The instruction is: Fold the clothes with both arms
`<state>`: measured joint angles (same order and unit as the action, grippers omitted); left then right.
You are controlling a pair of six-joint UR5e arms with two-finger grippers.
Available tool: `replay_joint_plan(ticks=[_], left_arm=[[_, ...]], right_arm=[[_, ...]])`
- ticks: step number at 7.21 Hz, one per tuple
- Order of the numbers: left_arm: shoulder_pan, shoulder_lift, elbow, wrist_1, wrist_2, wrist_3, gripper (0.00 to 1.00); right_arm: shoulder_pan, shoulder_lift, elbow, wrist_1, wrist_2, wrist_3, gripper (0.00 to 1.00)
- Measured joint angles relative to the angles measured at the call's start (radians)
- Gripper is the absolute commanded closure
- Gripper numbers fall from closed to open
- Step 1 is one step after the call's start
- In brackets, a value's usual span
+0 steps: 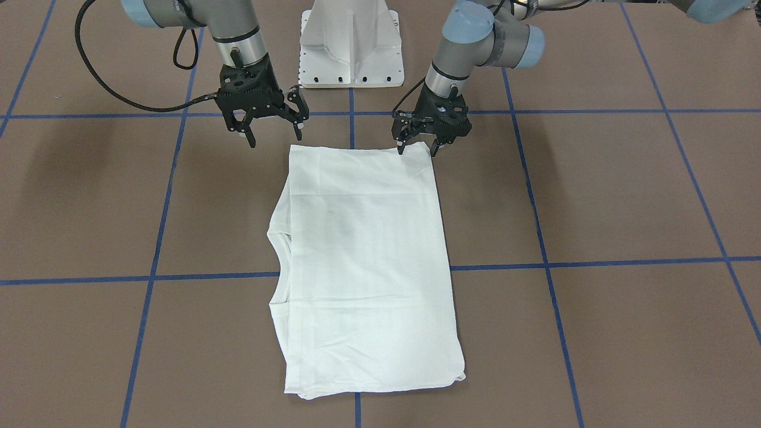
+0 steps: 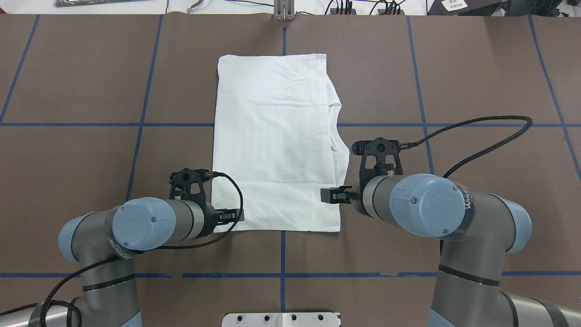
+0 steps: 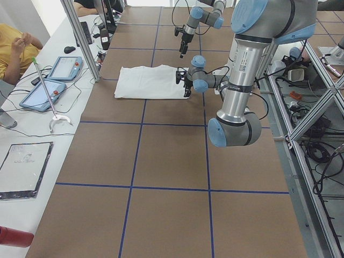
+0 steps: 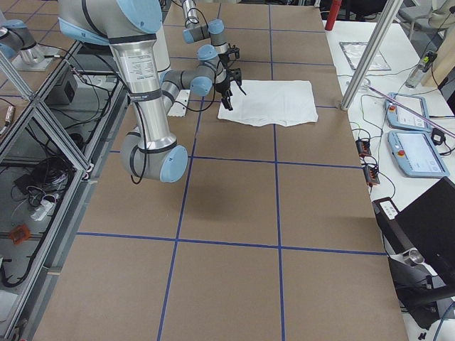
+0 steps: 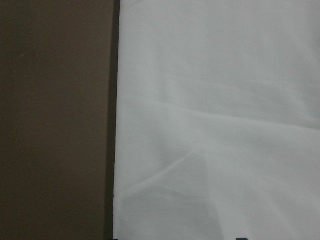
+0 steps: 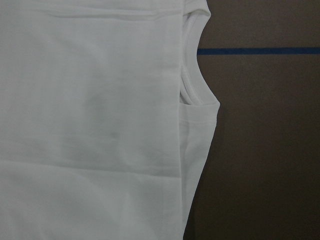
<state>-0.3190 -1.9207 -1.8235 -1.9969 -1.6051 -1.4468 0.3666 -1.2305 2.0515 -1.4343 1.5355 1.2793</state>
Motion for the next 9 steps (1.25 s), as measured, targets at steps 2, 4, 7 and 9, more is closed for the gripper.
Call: replay_joint_plan(ticks=[2, 4, 7, 9], left_arm=[[0.001, 0.001, 0.008, 0.0, 0.0, -0.001, 0.26], [0.003, 0.002, 0.015, 0.0, 0.001, -0.003, 0.42], [0.003, 0.002, 0.016, 0.0, 0.0, -0.005, 1.0], [0.001, 0.002, 0.009, 0.002, -0.001, -0.005, 1.0]], right_arm=[[0.0, -0.002, -0.001, 0.0, 0.0, 0.0, 0.0], [0.0, -0.003, -0.002, 0.0, -0.002, 0.0, 0.0], [-0.001, -0.003, -0.002, -0.001, -0.007, 0.0, 0.0], [-0.014, -0.004, -0.009, -0.008, -0.04, 0.047, 0.06]])
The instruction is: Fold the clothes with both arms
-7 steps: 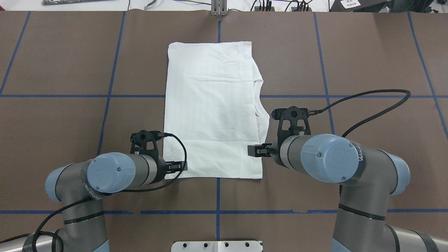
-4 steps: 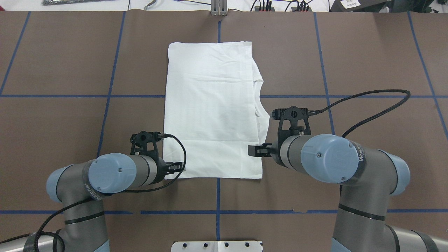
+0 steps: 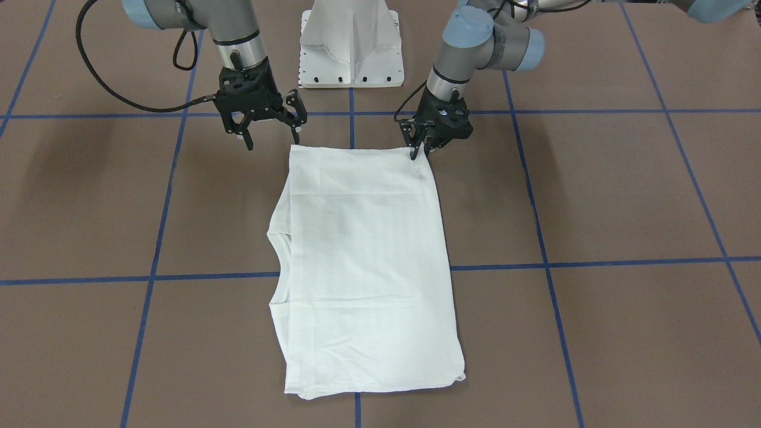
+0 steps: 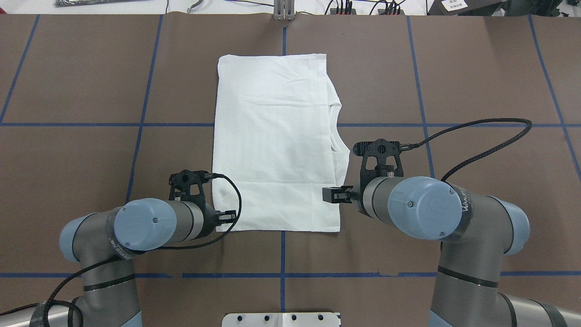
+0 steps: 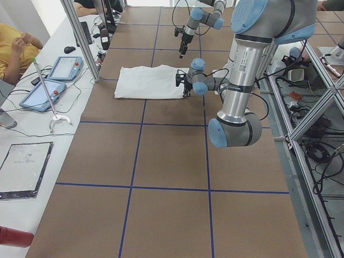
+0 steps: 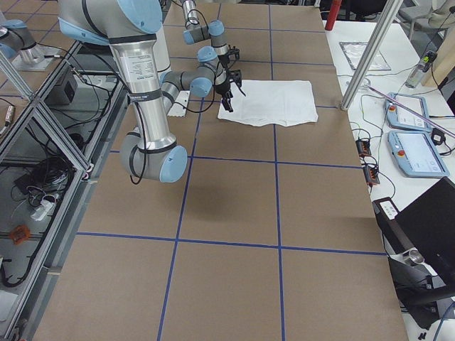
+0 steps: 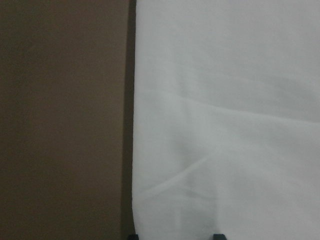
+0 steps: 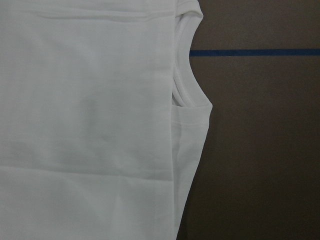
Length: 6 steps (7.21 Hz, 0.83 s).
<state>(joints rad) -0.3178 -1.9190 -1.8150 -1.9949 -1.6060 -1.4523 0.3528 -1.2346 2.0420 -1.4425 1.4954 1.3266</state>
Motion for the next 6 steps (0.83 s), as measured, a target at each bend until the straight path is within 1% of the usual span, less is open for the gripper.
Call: replay_joint_plan(ticks=[1, 2, 3, 4, 5, 6], left_arm=[[-0.001, 0.0, -0.006, 0.002, 0.0, 0.0, 1.0], [-0.001, 0.0, -0.011, 0.003, -0.001, 0.0, 1.0], [-0.001, -0.001, -0.015, 0.004, 0.0, -0.001, 1.0], [-0.001, -0.002, -0.02, 0.004, 0.0, -0.001, 1.0], [-0.001, -0.002, -0.024, 0.005, 0.0, -0.002, 1.0], [-0.001, -0.003, -0.027, 0.005, 0.0, -0.005, 1.0]], right_arm=[[-0.018, 0.0, -0.002, -0.004, -0.022, 0.086, 0.17], [-0.043, 0.004, -0.006, -0.021, -0.038, 0.208, 0.18], [-0.074, 0.02, -0.016, -0.055, -0.046, 0.358, 0.18], [-0.102, 0.036, -0.028, -0.08, -0.05, 0.487, 0.11], [-0.132, 0.051, -0.046, -0.097, -0.071, 0.6, 0.08], [-0.158, 0.075, -0.079, -0.108, -0.11, 0.689, 0.08]])
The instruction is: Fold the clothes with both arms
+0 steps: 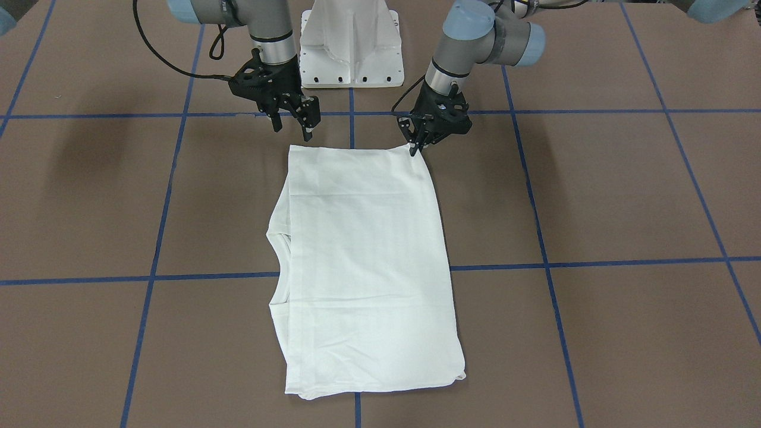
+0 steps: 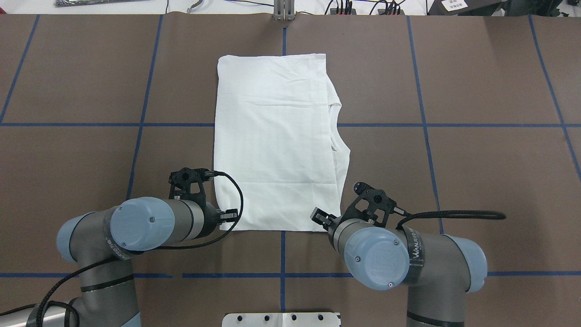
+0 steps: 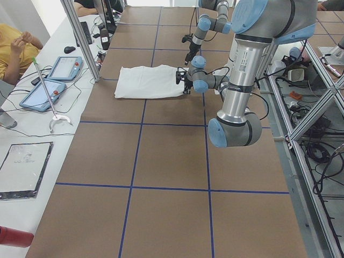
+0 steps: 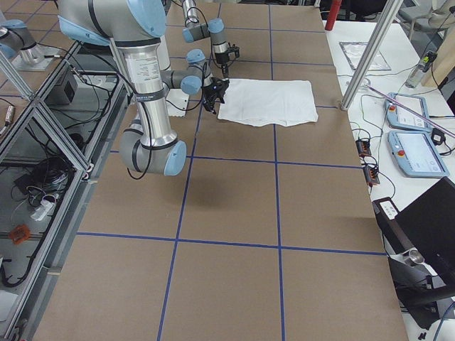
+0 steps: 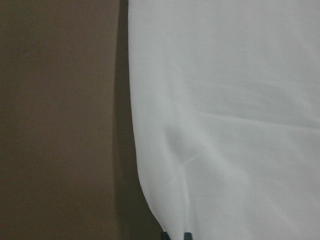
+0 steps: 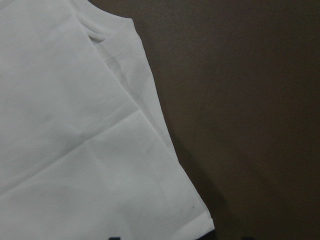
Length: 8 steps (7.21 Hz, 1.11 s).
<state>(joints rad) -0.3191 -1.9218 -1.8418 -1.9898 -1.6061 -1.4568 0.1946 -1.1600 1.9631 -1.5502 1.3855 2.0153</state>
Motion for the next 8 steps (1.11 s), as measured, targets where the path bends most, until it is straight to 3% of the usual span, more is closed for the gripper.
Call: replay_joint_plan(ticks=[3, 8], left_arm=[[0.0, 0.002, -0.008, 0.001, 0.001, -0.005, 1.0], [0.0, 0.001, -0.011, 0.002, 0.002, -0.005, 1.0]], right_arm=[[-0.015, 0.057, -0.094, -0.011, -0.062, 0.09, 0.09], [0.008, 0.103, -0.181, -0.026, -0.073, 0.095, 0.11]])
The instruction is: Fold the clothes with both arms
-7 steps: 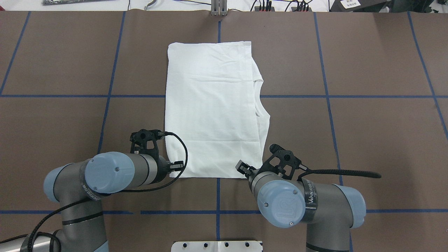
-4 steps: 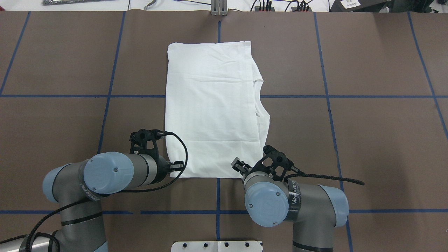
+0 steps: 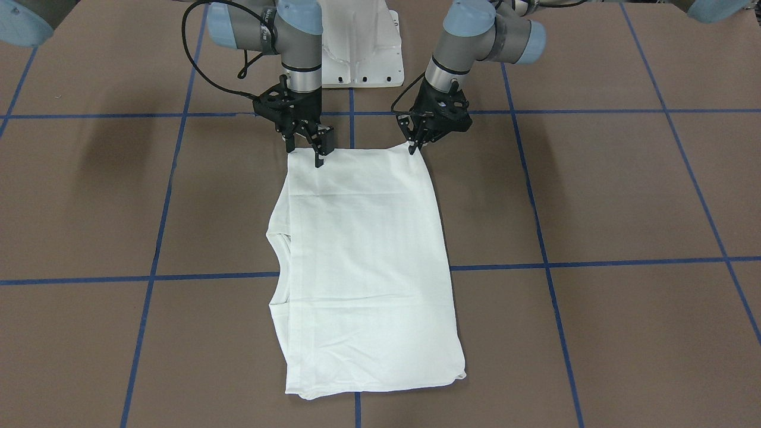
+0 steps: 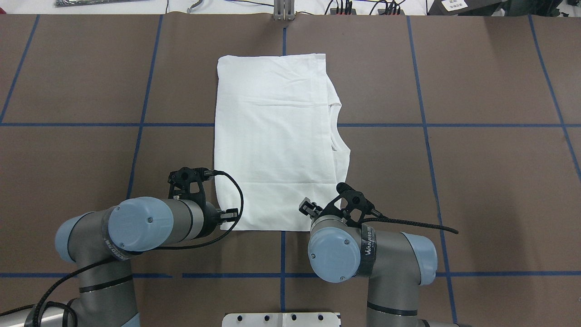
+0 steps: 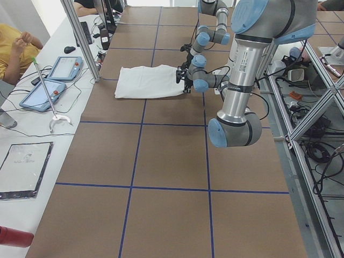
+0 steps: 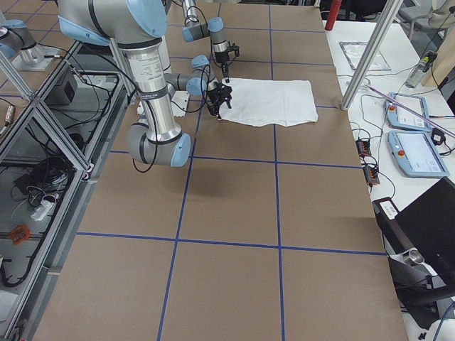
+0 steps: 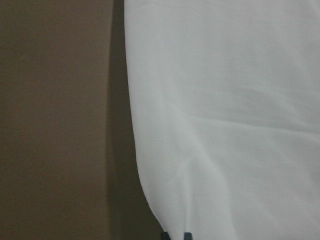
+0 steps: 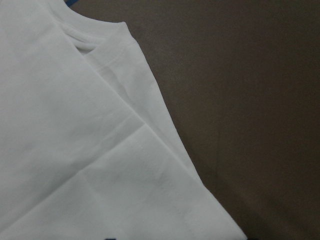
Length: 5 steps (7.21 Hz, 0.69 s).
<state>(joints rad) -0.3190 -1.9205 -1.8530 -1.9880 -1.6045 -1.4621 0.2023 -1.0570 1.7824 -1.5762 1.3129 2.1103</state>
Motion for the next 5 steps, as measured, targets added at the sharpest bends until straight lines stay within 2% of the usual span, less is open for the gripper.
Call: replay_joint_plan(ticks=[3, 5], left_arm=[[0.0, 0.0, 0.0, 0.0, -0.001, 0.0, 1.0], [0.0, -0.001, 0.0, 0.0, -0.001, 0.0, 1.0]], right_arm=[[0.009, 0.016, -0.006, -0.02, 0.0, -0.003, 0.26], [0.013, 0.032, -0.009, -0.045, 0.0, -0.003, 0.26]])
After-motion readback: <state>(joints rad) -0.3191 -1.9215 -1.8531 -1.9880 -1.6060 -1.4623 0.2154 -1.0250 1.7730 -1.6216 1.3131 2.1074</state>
